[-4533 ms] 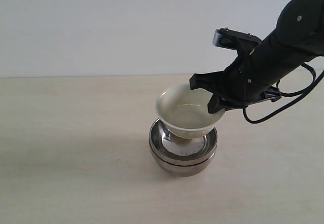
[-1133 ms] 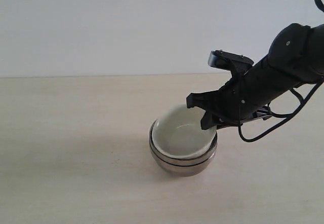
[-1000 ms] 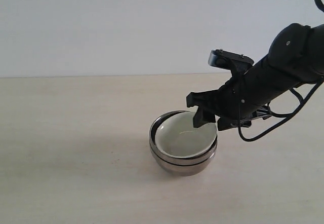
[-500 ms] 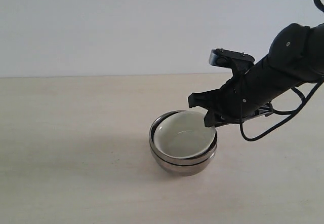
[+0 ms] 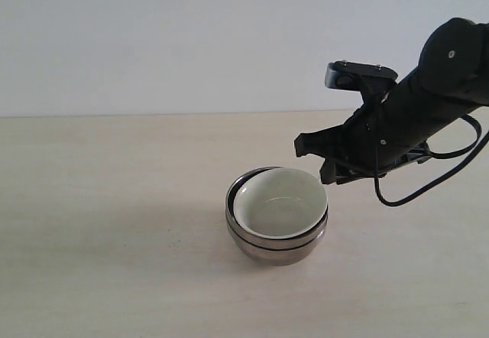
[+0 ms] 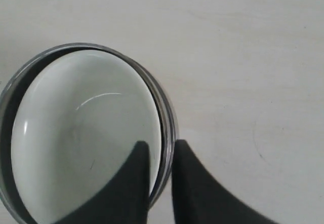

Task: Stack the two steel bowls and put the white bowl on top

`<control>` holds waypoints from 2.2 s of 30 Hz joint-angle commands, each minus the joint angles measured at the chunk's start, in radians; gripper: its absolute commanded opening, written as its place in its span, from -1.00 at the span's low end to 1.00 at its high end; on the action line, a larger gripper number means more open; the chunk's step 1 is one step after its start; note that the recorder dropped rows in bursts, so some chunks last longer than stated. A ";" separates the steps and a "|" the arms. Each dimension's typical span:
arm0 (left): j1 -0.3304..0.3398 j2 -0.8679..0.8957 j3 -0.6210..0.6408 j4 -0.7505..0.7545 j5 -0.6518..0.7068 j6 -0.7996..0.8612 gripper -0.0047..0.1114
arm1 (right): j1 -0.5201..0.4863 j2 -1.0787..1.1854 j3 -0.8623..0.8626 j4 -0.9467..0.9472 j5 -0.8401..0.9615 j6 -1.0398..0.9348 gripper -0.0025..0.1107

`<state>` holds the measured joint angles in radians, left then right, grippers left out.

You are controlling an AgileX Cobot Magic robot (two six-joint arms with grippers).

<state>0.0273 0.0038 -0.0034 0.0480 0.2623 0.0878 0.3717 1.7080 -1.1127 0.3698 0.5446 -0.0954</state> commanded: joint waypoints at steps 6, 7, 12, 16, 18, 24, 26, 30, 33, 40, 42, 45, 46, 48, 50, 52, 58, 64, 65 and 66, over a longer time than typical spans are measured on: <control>0.003 -0.004 0.003 -0.007 -0.007 -0.010 -0.85 | -0.004 -0.010 0.003 -0.017 0.033 0.000 -0.96; 0.003 -0.004 0.003 -0.007 -0.007 -0.010 -0.85 | -0.004 -0.010 0.003 -0.017 0.033 0.000 -0.96; 0.003 -0.004 0.003 -0.007 -0.007 -0.010 -0.85 | -0.004 -0.010 0.003 -0.017 0.042 0.003 -0.96; 0.003 -0.004 0.003 -0.007 -0.007 -0.010 -0.85 | -0.004 -0.010 0.021 -0.017 0.025 0.002 -0.96; 0.003 -0.004 0.003 -0.007 -0.007 -0.010 -0.85 | -0.004 -0.010 0.039 -0.017 -0.003 0.002 -0.96; 0.003 -0.004 0.003 -0.007 -0.007 -0.010 -0.85 | -0.004 -0.010 0.069 -0.005 -0.046 0.002 -0.96; 0.003 -0.004 0.003 -0.007 -0.007 -0.010 -0.85 | -0.004 -0.010 0.069 -0.003 -0.041 0.002 -0.96; 0.003 -0.004 0.003 -0.007 -0.007 -0.010 -0.85 | -0.004 -0.010 0.074 -0.003 -0.018 0.013 -0.96; 0.003 -0.004 0.003 -0.007 -0.007 -0.010 -0.85 | -0.004 -0.034 0.157 0.007 -0.116 0.034 -0.96; 0.003 -0.004 0.003 -0.007 -0.007 -0.010 -0.85 | 0.004 -0.263 0.453 0.100 -0.299 0.034 -0.96; 0.003 -0.004 0.003 -0.007 -0.007 -0.010 -0.85 | 0.051 -0.462 0.590 0.119 -0.391 0.059 -0.96; 0.003 -0.004 0.003 -0.007 -0.007 -0.010 -0.85 | 0.111 -0.693 0.713 0.143 -0.470 0.126 -0.96; 0.003 -0.004 0.003 -0.007 -0.007 -0.010 -0.85 | 0.130 -0.815 0.766 0.143 -0.496 0.162 -0.96; 0.003 -0.004 0.003 -0.007 -0.007 -0.010 -0.85 | 0.136 -0.960 0.826 0.143 -0.485 0.194 -0.96; 0.003 -0.004 0.003 -0.007 -0.007 -0.010 -0.85 | 0.136 -1.061 0.852 0.143 -0.439 0.194 -0.96; 0.003 -0.004 0.003 -0.007 -0.007 -0.010 -0.85 | 0.136 -1.148 0.860 0.142 -0.379 0.191 -0.96; 0.003 -0.004 0.003 -0.007 -0.007 -0.010 -0.85 | 0.136 -1.339 0.860 0.141 -0.273 0.191 -0.96; 0.003 -0.004 0.003 -0.007 -0.007 -0.010 -0.85 | 0.136 -1.398 0.860 0.141 -0.273 0.191 -0.96; 0.003 -0.004 0.003 -0.007 -0.007 -0.010 -0.85 | 0.136 -1.398 0.860 0.141 -0.275 0.191 -0.96; 0.003 -0.004 0.003 -0.007 -0.007 -0.010 -0.85 | 0.136 -1.396 0.860 0.141 -0.273 0.191 -0.96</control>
<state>0.0273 0.0038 -0.0034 0.0480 0.2623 0.0878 0.5066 0.3164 -0.2566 0.5140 0.2704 0.0973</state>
